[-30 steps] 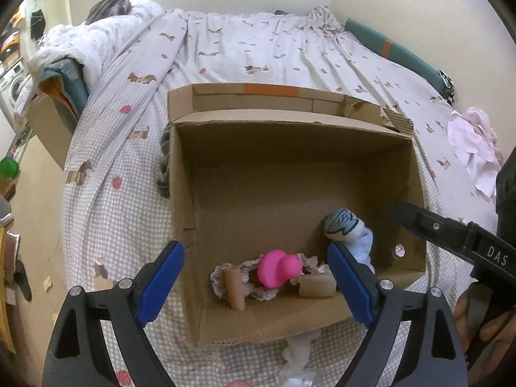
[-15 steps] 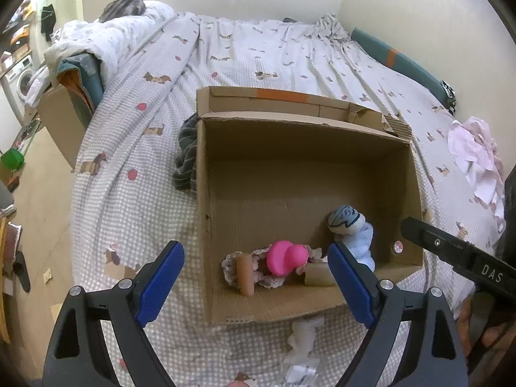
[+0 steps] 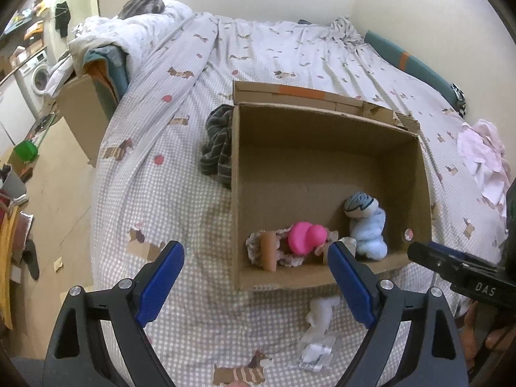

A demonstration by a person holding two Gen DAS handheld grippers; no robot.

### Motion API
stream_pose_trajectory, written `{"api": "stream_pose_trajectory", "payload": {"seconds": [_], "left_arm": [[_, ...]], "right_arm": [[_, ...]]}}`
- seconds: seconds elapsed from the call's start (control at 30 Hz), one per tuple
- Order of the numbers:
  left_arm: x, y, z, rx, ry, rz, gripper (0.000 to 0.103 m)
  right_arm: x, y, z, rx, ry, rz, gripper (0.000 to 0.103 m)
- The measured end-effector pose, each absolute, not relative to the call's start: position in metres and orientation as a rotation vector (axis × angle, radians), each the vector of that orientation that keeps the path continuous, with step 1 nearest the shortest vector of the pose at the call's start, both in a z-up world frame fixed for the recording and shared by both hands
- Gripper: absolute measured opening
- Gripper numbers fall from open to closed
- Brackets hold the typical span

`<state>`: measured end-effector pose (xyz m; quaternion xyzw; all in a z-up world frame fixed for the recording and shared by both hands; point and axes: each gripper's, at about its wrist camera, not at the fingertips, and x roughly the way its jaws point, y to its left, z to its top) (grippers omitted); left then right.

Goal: Organize soft objects
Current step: 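Move both grippers back from the box toward the white sock and clear bag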

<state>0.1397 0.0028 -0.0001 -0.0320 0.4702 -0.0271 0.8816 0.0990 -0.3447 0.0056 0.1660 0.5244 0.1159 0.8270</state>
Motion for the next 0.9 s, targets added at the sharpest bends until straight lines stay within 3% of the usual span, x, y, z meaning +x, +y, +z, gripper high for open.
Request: {"api": "stream_pose_trajectory", "payload": {"seconds": [0.6,0.9], "left_arm": [[0.104,0.007,-0.027,-0.072,1.06,-0.015,0.089],[0.098,0.023,-0.042,-0.047,1.091,0.017,0.089]], "right_arm": [[0.056,-0.351,-0.021,0.463,1.222,0.271,0.075],[0.048,-0.315,-0.05,0.449,1.372,0.406,0.075]]}}
